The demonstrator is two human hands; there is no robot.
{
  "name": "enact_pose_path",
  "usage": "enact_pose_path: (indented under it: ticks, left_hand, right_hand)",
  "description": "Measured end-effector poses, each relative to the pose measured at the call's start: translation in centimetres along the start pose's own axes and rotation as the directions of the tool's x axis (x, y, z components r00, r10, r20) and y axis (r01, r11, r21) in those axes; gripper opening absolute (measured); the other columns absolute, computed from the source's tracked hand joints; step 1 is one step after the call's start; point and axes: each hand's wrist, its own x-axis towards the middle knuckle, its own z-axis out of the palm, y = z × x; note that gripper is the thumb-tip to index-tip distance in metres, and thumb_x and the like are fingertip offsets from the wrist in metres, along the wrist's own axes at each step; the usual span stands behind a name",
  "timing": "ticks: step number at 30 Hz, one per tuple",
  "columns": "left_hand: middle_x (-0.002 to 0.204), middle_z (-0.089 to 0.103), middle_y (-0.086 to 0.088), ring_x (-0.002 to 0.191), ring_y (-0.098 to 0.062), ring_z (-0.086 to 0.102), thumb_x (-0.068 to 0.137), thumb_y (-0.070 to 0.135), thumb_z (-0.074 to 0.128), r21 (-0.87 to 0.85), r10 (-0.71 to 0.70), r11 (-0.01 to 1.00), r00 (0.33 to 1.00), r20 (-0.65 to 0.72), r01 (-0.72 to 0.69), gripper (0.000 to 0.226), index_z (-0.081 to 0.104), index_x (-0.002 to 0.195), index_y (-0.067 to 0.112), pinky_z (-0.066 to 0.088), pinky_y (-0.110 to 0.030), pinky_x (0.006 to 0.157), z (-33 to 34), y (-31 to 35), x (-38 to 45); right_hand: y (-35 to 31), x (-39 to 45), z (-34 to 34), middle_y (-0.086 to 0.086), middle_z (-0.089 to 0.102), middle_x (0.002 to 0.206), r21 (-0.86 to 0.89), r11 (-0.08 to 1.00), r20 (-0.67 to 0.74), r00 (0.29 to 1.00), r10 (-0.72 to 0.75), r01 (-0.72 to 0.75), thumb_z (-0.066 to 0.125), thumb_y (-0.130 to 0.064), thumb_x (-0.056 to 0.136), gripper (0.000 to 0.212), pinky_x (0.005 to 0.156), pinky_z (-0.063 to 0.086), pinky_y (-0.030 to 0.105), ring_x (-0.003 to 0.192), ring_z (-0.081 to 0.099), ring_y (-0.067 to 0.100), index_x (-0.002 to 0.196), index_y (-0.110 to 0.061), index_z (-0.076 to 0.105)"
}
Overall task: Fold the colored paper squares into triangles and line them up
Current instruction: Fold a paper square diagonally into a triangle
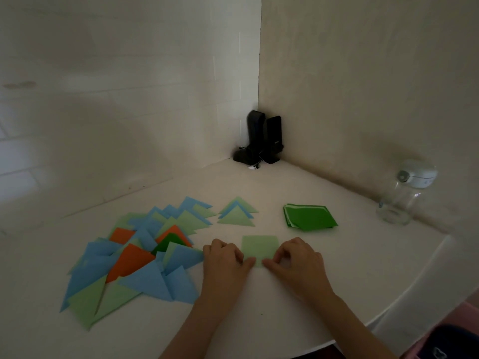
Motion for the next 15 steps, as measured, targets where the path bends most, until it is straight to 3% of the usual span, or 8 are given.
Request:
enact_pose_path:
  ticks: [5, 8, 13, 15]
  left_hand:
    - [0.075, 0.034, 0.018, 0.082, -0.01, 0.033, 0.078, 0.033, 0.072, -0.062, 0.036, 0.997, 0.999, -0.004, -0.036, 0.03, 0.044, 0.066, 0.031, 0.025, -0.021, 0.077, -0.9, -0.5, 0.0]
    - [0.074, 0.045, 0.013, 0.081, -0.014, 0.044, 0.074, 0.026, 0.076, -0.131, 0.05, 0.99, 0.999, -0.009, -0.051, 0.039, 0.041, 0.061, 0.036, 0.034, -0.026, 0.077, -0.7, -1.2, 0.1]
    - [0.071, 0.043, 0.013, 0.074, -0.016, 0.048, 0.074, 0.012, 0.073, -0.137, 0.1, 0.985, 0.995, -0.019, -0.102, 0.018, 0.061, 0.069, 0.024, 0.031, -0.022, 0.067, -0.7, -1.1, 0.2]
    - [0.071, 0.042, 0.014, 0.072, -0.015, 0.05, 0.077, 0.003, 0.066, -0.133, 0.116, 0.985, 0.993, 0.001, -0.115, 0.02, 0.066, 0.071, 0.022, 0.032, -0.018, 0.061, -0.6, -0.9, 0.4]
  right_hand:
    - [0.1, 0.3, -0.6, -0.013, 0.051, 0.081, 0.13, 0.991, 0.037, 0.999, 0.021, -0.026, 0.077, -0.036, 0.07, 0.031, 0.084, 0.043, 0.033, 0.079, 0.05, 0.004, 0.066, -0.036, 0.046]
    - [0.1, 0.2, -1.1, -0.011, 0.054, 0.083, 0.185, 0.982, 0.062, 0.997, 0.037, -0.048, 0.076, -0.026, 0.071, 0.025, 0.077, 0.041, 0.024, 0.074, 0.049, 0.0, 0.071, -0.034, 0.053]
    - [0.1, -0.2, -1.7, -0.013, 0.051, 0.083, 0.209, 0.978, 0.075, 0.997, 0.004, -0.02, 0.072, -0.023, 0.077, 0.019, 0.068, 0.035, 0.008, 0.073, 0.05, -0.001, 0.09, -0.032, 0.062]
    - [-0.2, -0.3, -2.0, -0.015, 0.054, 0.075, 0.247, 0.968, 0.084, 0.996, 0.022, -0.042, 0.07, -0.025, 0.08, 0.017, 0.063, 0.035, 0.006, 0.065, 0.051, -0.001, 0.094, -0.034, 0.065]
